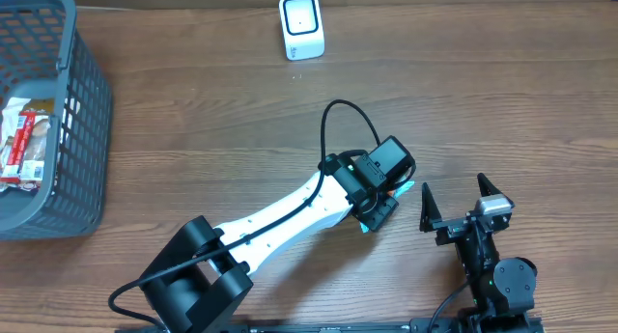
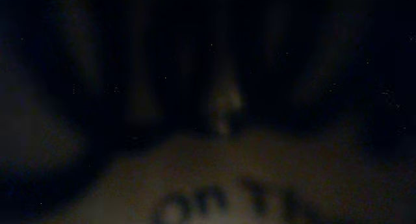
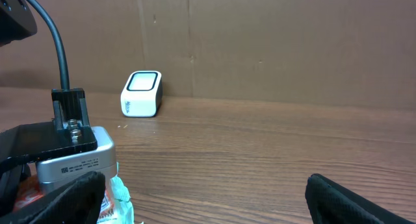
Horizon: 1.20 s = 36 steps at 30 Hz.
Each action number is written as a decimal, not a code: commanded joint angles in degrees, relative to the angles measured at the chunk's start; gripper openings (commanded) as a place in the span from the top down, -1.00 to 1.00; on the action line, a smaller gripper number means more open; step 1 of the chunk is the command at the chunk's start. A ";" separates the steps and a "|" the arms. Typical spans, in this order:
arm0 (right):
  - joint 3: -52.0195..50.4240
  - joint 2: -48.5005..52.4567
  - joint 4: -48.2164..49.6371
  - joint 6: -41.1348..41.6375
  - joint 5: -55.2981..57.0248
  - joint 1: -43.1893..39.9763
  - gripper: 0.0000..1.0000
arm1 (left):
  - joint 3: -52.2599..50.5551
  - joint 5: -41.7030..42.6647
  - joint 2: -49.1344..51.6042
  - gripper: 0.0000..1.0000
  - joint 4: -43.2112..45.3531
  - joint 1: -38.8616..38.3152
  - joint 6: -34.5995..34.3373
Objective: Scan the item barcode
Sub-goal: 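Carry the teal packet out toward the table centre near the right gripper, then open the left gripper and release the teal packet on the table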
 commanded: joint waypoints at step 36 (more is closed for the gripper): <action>-0.61 -0.57 0.11 0.15 0.70 0.17 -1.00 | 14.67 -3.39 0.00 -1.00 -9.94 0.09 1.14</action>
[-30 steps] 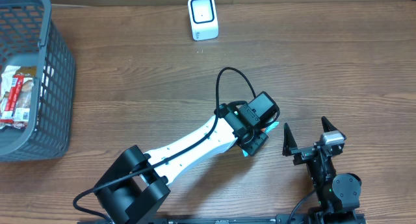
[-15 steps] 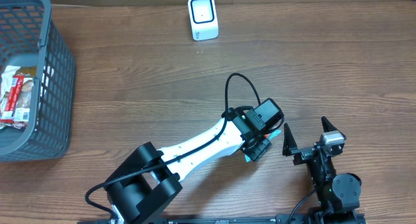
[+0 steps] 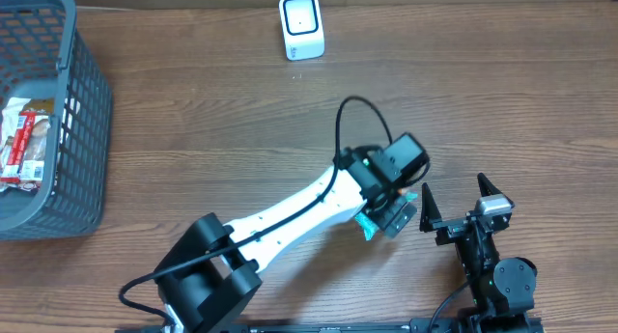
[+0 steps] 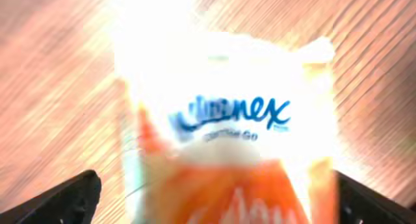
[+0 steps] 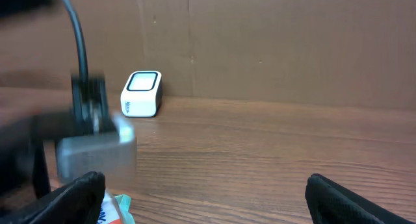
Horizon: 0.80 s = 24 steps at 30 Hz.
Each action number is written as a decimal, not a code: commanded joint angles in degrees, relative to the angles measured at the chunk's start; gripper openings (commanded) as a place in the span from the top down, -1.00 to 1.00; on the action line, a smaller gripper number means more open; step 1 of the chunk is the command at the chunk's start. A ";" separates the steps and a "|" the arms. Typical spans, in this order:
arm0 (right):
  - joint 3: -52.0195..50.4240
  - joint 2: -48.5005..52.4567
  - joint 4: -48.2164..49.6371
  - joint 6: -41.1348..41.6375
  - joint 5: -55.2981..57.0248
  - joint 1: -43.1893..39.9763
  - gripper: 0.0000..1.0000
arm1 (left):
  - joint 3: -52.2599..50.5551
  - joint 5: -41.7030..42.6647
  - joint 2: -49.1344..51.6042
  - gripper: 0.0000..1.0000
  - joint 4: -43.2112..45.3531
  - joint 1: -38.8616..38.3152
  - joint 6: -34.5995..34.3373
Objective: Scan the item barcode
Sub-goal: 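Open the left gripper and release the teal packet on the table, then reach the left gripper back into the basket toward a red-and-white packet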
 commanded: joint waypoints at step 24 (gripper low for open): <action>-0.61 -0.57 0.11 0.15 0.70 0.17 -1.00 | 37.05 -33.79 -17.07 -0.99 -17.79 42.14 12.70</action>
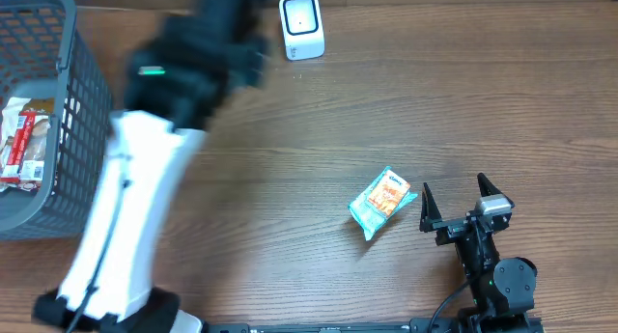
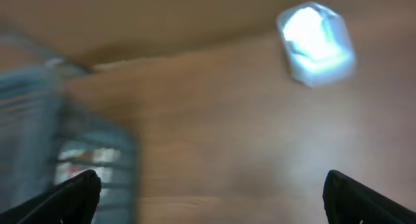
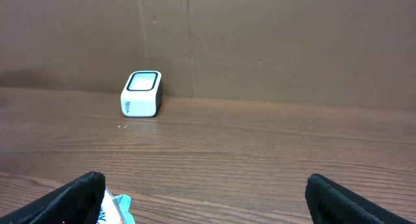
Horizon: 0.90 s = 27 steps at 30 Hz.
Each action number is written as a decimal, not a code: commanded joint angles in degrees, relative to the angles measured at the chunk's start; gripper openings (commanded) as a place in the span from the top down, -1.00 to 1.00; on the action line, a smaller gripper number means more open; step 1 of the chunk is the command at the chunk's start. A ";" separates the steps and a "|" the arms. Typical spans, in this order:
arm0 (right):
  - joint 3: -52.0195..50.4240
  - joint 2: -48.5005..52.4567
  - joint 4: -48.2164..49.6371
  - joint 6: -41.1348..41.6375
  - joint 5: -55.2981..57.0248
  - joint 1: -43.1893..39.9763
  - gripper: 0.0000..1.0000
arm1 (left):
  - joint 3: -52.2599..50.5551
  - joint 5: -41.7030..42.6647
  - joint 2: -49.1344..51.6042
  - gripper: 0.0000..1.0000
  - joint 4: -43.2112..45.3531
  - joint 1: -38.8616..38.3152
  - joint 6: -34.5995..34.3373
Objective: Scan the item barcode
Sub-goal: 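Reach the left gripper back into the basket toward a red-and-white packet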
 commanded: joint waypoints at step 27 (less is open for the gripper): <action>-0.61 -0.57 0.11 0.13 0.70 0.17 -1.00 | 1.05 18.60 20.15 -0.99 4.55 56.19 19.80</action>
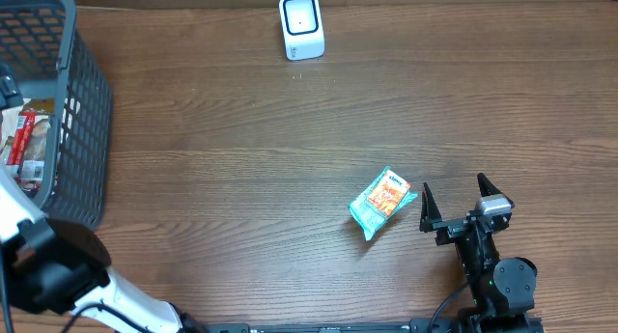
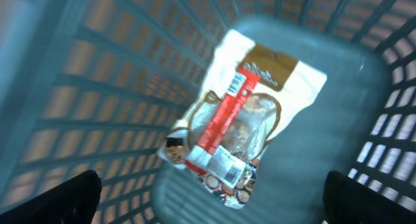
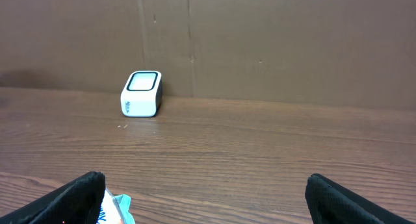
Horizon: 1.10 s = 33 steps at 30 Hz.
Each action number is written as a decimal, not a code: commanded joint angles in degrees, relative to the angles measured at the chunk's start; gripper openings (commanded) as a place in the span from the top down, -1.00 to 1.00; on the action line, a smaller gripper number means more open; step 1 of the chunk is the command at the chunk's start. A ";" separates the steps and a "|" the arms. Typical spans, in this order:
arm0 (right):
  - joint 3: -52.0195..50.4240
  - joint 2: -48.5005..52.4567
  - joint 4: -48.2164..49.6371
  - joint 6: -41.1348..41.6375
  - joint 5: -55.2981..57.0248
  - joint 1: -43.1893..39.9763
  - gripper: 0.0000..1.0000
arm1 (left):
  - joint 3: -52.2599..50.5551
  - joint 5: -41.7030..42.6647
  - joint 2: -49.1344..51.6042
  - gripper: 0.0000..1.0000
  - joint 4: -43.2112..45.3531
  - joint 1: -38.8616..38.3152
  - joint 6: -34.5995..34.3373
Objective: Scan the item barcode
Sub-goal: 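Reach the left gripper back into the basket toward a red-and-white packet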
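Seen from the left wrist, a snack packet (image 2: 234,130) with a red stripe and a barcode label lies on the floor of the grey basket (image 2: 117,68). My left gripper (image 2: 211,201) hangs open above it, holding nothing. Overhead, the same packet (image 1: 24,140) shows inside the basket (image 1: 87,111). A teal and orange tissue packet (image 1: 383,203) lies on the table just left of my right gripper (image 1: 454,203), which is open and empty. The white scanner (image 1: 300,24) stands at the back edge, also visible as the scanner (image 3: 141,93) in the right wrist view.
The basket's mesh walls surround the space under my left gripper. My left arm (image 1: 58,265) rises along the table's left edge. A cardboard wall (image 3: 260,42) closes off the back of the table behind the scanner.
My left arm was blurred at the back left near the scanner; now its gripper is over the basket, looking down at the snack packet. The tissue packet and right arm are unchanged.
My left gripper was low on the tissue packet beside the right gripper. Then it stood open just above the packet lying on the table. Then the arm was at the back left, the packet left behind. Now it hangs open over the basket.
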 commanded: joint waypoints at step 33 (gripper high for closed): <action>-0.61 -0.57 0.09 0.13 0.70 0.17 -1.00 | -0.57 6.67 31.76 -0.99 4.20 6.12 13.07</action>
